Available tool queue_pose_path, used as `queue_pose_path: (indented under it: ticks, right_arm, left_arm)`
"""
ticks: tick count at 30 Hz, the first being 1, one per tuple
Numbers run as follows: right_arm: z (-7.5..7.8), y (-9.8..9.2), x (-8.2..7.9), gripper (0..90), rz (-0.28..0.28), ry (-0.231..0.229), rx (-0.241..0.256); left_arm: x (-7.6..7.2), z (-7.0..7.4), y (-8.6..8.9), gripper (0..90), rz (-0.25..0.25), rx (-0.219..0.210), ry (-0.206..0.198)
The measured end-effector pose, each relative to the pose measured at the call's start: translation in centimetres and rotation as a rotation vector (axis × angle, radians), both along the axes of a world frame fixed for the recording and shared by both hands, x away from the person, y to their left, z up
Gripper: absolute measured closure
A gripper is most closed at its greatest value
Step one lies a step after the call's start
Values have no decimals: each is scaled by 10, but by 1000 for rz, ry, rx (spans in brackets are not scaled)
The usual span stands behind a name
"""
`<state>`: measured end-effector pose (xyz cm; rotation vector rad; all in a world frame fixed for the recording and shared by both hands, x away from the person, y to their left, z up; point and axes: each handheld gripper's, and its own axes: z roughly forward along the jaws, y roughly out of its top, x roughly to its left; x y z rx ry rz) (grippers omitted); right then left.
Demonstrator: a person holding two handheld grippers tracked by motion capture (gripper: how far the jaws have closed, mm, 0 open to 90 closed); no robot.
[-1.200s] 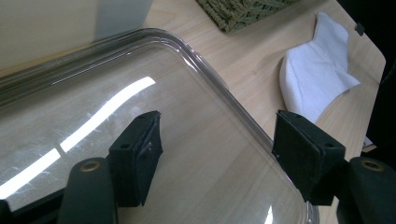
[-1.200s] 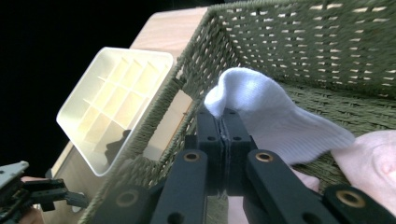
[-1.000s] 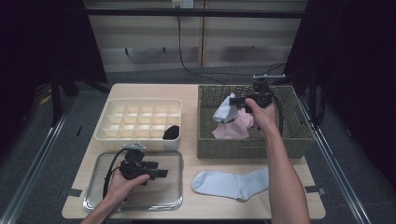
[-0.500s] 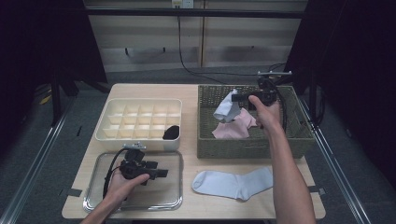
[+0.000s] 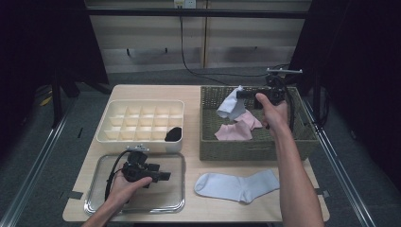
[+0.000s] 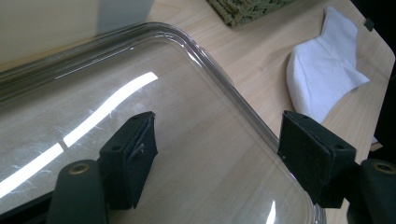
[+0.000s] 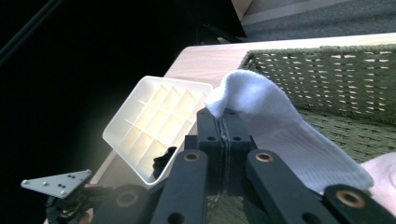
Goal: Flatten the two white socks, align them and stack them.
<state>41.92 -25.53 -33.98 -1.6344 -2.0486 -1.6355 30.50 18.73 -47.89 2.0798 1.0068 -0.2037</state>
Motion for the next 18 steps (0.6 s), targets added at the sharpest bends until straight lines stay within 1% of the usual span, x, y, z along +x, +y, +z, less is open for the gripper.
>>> queue_pose_path:
  ticks: [1, 5, 8, 9, 12, 18]
  right_arm:
    - [1, 0, 0, 884, 5, -3, 0]
    - [3, -1, -3, 884, -1, -9, 5]
    - [8, -1, -7, 883, -4, -22, 2]
    - [9, -2, -9, 884, -2, -26, 9]
    - [14, -3, -13, 884, -8, -31, 13]
    - [25, -7, -23, 884, -7, -54, 34]
  left_arm:
    - [0, 0, -1, 277, 14, -5, 0]
    - [0, 0, 1, 277, 16, -3, -3]
    - [-1, 0, 2, 276, 32, -15, -3]
    - [-1, 0, 3, 275, 35, -16, -1]
    - [1, 0, 4, 275, 27, -3, -1]
    - [1, 0, 3, 274, 29, -3, -5]
